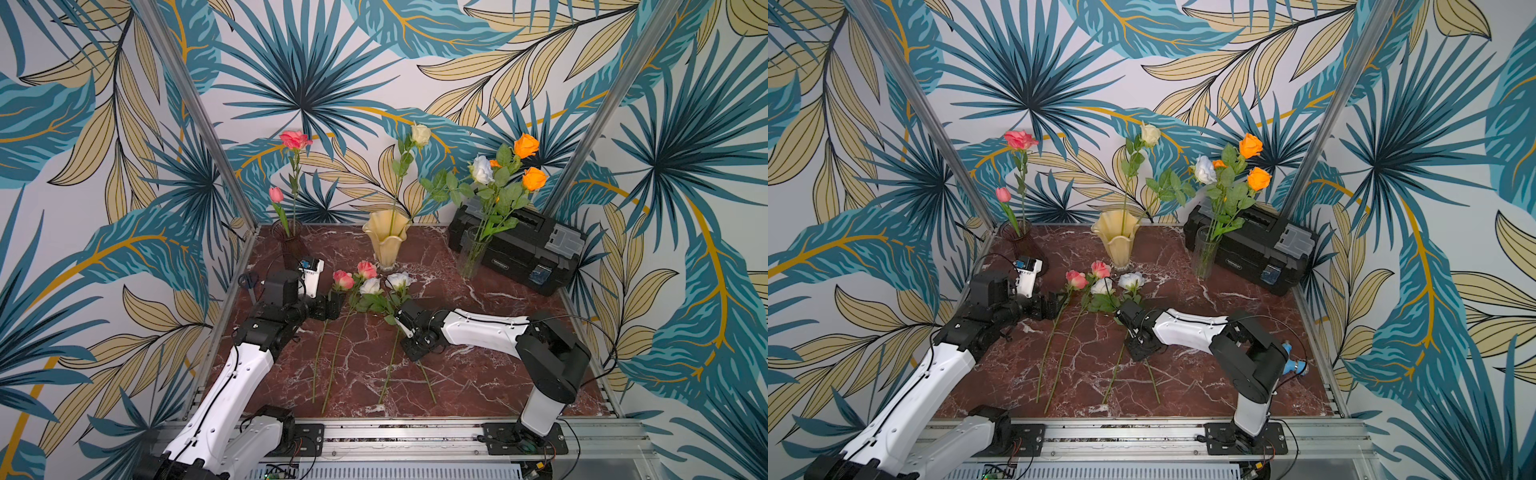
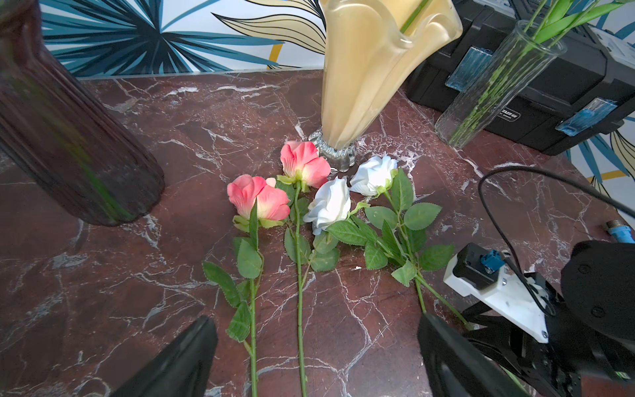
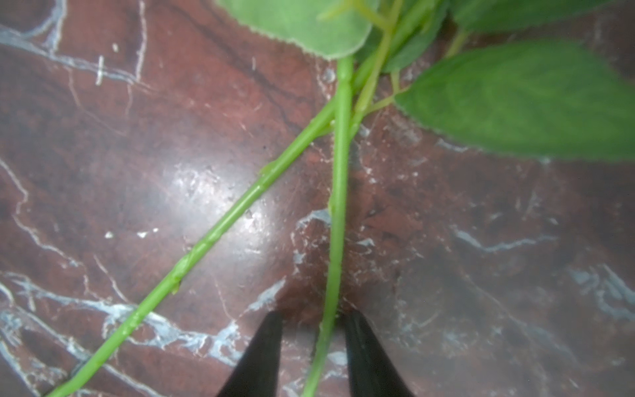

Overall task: Arrange the flowers in different vases according to their variety
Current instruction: Pick up the flower at the center of the board.

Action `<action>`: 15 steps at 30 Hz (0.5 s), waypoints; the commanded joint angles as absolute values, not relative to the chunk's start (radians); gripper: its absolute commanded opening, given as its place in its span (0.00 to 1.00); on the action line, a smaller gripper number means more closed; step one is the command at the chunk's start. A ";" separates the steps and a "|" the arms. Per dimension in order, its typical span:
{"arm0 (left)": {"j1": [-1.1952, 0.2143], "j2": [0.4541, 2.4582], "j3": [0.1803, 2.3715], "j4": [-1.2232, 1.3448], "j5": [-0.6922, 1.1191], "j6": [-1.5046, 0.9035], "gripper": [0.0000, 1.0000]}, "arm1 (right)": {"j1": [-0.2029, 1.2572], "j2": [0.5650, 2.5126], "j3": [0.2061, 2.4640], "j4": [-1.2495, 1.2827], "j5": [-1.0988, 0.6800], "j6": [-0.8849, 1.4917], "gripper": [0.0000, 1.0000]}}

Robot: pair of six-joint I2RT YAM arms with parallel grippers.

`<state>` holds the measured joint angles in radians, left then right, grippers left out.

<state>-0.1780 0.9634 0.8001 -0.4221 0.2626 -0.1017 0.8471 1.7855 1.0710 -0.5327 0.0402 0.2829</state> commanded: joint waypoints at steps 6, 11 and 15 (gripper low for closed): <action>-0.181 0.960 0.792 -0.430 0.260 -0.101 0.96 | 0.853 1.807 1.059 -0.577 0.021 0.292 0.04; -0.181 0.962 0.793 -0.428 0.268 -0.101 0.96 | 0.853 1.750 1.033 -0.543 0.035 0.296 0.00; -0.181 0.958 0.793 -0.429 0.289 -0.101 0.96 | 0.853 1.664 1.004 -0.506 0.072 0.308 0.00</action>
<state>-0.1780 0.9634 0.8001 -0.4263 0.2672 -0.1017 0.8471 1.7348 1.0267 -0.5213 0.0425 0.2928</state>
